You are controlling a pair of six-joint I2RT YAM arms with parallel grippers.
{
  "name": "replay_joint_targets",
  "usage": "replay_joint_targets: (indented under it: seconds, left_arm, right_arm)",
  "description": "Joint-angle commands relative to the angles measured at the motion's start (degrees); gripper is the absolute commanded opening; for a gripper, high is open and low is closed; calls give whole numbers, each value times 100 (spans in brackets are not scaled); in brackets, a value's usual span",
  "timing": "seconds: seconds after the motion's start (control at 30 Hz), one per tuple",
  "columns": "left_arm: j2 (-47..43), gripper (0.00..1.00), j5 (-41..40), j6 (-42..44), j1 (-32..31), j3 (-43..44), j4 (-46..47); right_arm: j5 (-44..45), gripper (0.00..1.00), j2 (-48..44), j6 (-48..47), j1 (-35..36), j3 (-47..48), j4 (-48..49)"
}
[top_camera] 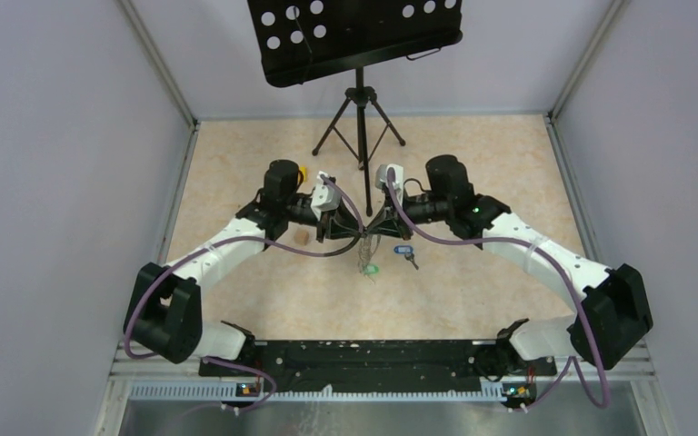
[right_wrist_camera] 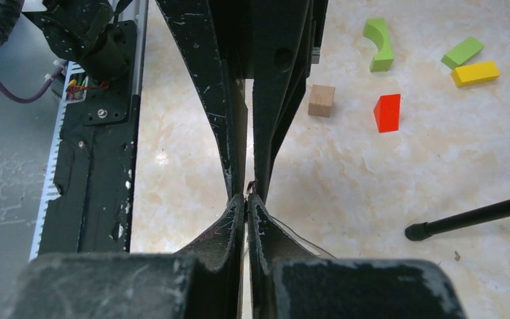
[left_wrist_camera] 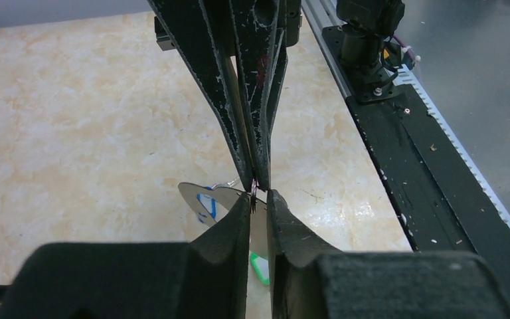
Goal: Put the keys on the keyring
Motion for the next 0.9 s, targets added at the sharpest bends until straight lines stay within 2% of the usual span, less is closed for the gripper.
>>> replay_joint_targets:
  seconds: [0.0,0.13,0.23,0.4,0.63,0.87]
  left_arm:
    - [1,15,41,-261,-18,-24,558]
    - [-1,0,-23,-234,-16,-19,477]
    - [-42,0,-189,-170,-17,106,183]
    - [-13,0,-530,97,-26,538,-874]
    - [40,0,-769,98,-56,668,-1162]
    - [-60,0,-993,179,-138,683,-1285]
  right_arm:
    - [-119,0,-245,85,-58,-66,351]
    - [-73,0,-269,66,-78,-117,375]
    - [28,0,-286,-11,-87,-191,369]
    - [153,0,-289,-130,-87,-295,376]
    - [299,0,-123,-230,-85,-213,239]
    - [444,18,-72,-311,-87,-220,201]
